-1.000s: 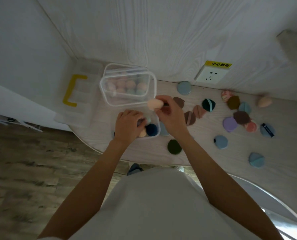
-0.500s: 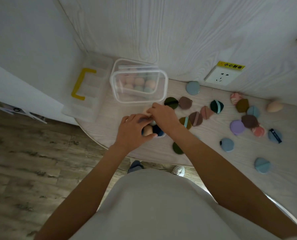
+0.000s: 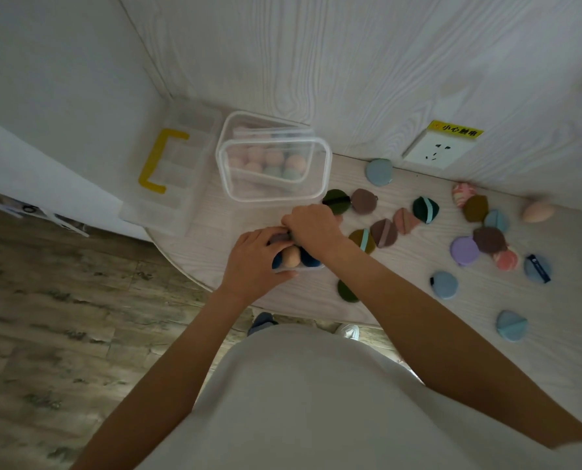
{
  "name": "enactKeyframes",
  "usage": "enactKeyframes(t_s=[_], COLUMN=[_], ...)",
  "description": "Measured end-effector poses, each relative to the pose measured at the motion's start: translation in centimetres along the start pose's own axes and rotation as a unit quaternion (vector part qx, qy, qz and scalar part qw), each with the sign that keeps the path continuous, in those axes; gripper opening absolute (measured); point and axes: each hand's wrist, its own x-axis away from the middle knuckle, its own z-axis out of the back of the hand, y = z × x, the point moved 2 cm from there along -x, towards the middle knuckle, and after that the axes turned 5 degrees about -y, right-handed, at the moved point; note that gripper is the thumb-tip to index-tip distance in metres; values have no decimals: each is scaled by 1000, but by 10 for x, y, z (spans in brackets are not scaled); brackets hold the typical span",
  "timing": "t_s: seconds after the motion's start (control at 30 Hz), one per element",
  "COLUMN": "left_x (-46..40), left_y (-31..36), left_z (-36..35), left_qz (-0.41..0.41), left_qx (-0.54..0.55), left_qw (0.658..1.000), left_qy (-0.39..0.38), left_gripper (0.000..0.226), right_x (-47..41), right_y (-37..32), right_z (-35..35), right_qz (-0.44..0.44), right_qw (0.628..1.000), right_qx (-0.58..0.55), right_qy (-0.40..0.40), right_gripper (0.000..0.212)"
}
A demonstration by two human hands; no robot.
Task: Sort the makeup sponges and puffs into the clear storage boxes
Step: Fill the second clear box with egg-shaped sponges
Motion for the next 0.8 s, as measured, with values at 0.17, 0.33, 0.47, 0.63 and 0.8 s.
enactKeyframes(t_s=[0.17, 0.33, 0.47, 0.63, 0.8], left_x=[-3, -7, -17, -60, -93], left_y=[1, 17, 51, 128, 173], left_z=[2, 6, -2, -41, -98], left_qz=[-6, 13, -43, -137, -100], left_qx=[-8, -68, -63, -29, -83], left_qw=[1000, 998, 994, 990, 984], left_qy=[18, 7, 78, 0, -118], left_gripper=[64, 76, 46, 32, 48], right_x=[35, 109, 152, 199, 228], right_y=[20, 73, 124, 191, 275], right_z=[5, -16, -51, -86, -126], right_qz=[-32, -153, -266, -337, -367], right_qw=[970, 893, 845, 841, 876], right_qx=[-215, -319, -349, -320, -231], right_qy=[110, 277, 305, 277, 211], right_gripper=[29, 18, 20, 24, 40])
